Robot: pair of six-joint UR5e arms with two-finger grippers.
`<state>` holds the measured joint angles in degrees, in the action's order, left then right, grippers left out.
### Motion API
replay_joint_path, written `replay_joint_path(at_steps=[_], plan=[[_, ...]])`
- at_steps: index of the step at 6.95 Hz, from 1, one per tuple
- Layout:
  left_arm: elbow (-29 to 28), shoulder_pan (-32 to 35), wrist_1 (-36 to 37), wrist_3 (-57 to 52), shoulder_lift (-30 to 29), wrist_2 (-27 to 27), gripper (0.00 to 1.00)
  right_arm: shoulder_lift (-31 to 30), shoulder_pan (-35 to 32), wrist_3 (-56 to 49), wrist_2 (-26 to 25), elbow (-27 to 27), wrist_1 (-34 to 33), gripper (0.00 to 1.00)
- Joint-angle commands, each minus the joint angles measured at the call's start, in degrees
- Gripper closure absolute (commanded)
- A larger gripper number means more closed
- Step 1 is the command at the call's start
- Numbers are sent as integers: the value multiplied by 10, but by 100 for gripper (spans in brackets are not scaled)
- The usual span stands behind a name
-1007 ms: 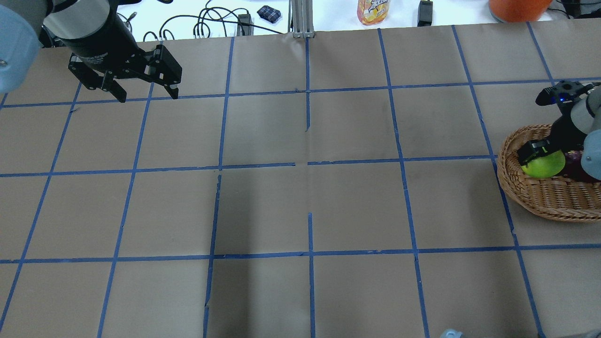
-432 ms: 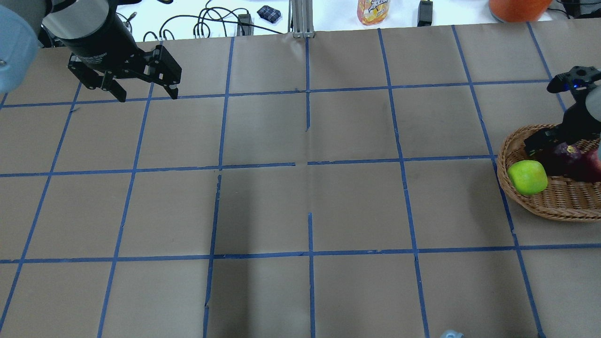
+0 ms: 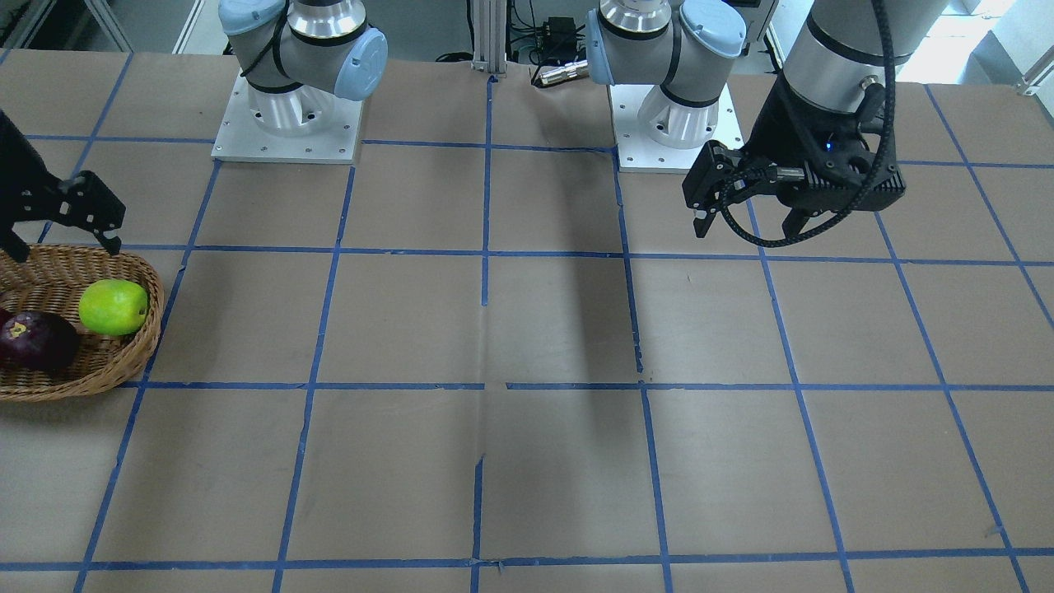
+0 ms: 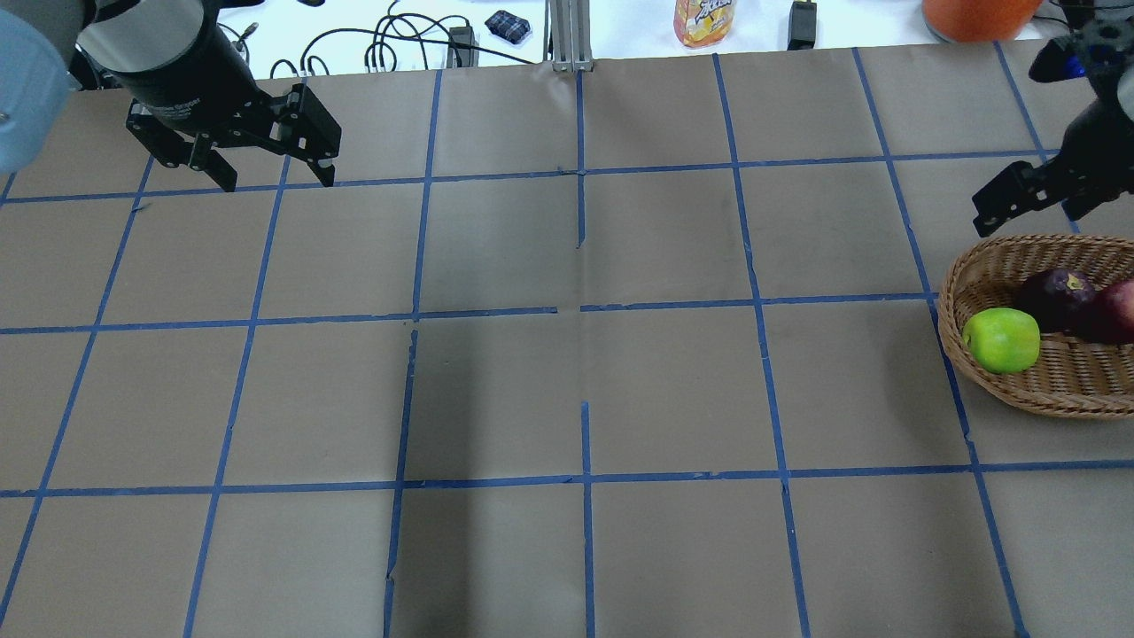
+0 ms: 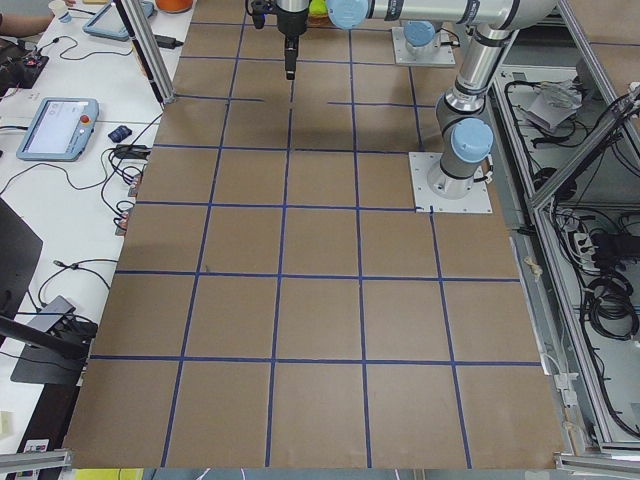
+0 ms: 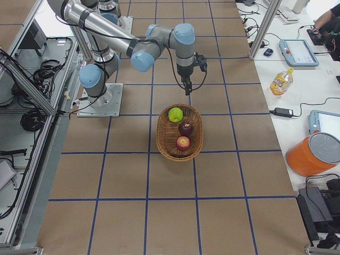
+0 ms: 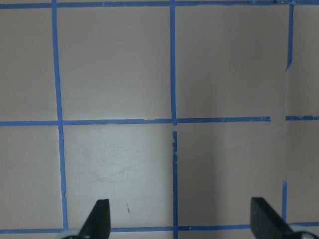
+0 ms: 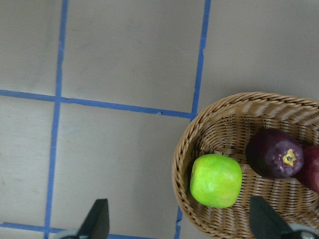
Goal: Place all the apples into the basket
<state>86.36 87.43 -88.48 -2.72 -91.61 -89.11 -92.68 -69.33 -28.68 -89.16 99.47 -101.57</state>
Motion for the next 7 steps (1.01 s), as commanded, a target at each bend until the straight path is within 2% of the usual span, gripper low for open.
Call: replay_joint_path(at_steps=[1,2,4,7], plan=[[1,-1,0,0,0,1,0,-6,-110,75,0,-51,47,0],[1,-1,1,0,0,1,0,1,-154,179,-5,-59,45,0],[1,0,1,0,0,1,0,48,-213,282,-7,-116,73,0],[1,-1,2,1,0,1,0,59,-230,316,-7,-132,87,0]])
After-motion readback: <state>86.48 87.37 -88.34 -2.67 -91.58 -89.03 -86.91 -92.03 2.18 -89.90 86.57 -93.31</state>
